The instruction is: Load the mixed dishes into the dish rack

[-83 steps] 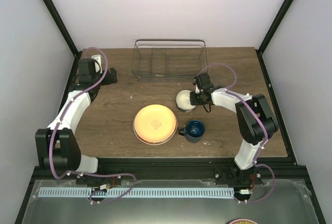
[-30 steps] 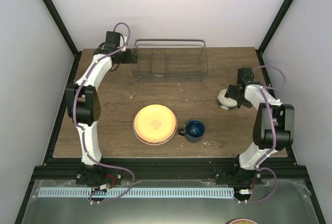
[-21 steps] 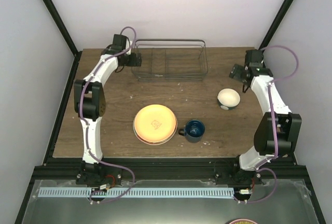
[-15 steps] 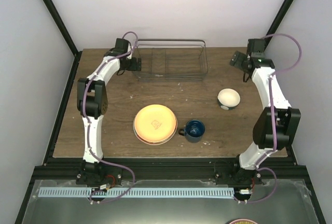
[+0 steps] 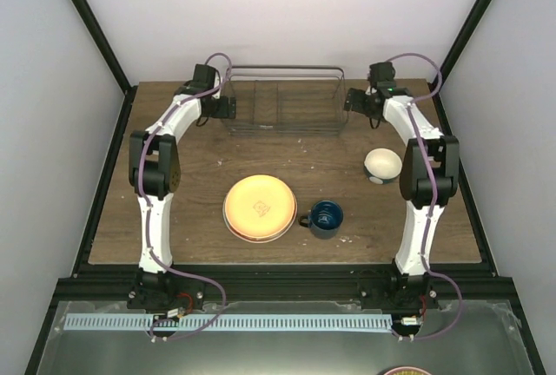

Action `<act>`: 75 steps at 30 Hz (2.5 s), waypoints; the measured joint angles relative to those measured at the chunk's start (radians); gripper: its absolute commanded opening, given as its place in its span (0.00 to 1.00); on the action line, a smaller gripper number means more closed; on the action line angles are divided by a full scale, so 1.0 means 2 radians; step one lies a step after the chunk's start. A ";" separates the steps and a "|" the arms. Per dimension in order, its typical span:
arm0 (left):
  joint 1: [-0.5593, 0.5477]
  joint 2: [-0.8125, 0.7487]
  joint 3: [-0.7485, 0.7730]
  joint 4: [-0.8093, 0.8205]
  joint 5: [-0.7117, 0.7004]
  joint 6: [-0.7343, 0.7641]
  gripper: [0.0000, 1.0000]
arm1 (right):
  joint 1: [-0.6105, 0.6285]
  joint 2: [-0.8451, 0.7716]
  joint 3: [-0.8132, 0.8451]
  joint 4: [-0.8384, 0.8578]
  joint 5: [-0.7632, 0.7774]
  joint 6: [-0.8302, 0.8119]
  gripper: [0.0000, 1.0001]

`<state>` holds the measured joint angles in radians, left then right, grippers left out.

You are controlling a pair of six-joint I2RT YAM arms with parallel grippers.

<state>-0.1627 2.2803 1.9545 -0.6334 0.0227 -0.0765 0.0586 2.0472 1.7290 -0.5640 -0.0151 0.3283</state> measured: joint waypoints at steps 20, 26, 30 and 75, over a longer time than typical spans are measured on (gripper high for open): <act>0.010 -0.051 -0.073 -0.007 -0.037 0.011 1.00 | 0.033 0.011 0.032 0.001 0.002 -0.017 1.00; 0.021 -0.075 -0.097 -0.028 -0.042 0.017 1.00 | 0.033 0.011 0.042 -0.012 0.009 -0.021 1.00; 0.029 -0.093 -0.112 -0.039 -0.054 0.019 1.00 | 0.033 0.011 0.047 -0.018 0.011 -0.023 1.00; 0.201 -0.244 -0.299 -0.020 -0.092 0.021 1.00 | 0.036 0.011 0.044 -0.043 -0.014 -0.042 1.00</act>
<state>0.2394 1.7924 1.3571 -0.6735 -0.1612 -0.0349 0.1299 2.0689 1.8168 -0.6495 -0.0425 0.2436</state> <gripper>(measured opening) 0.995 0.998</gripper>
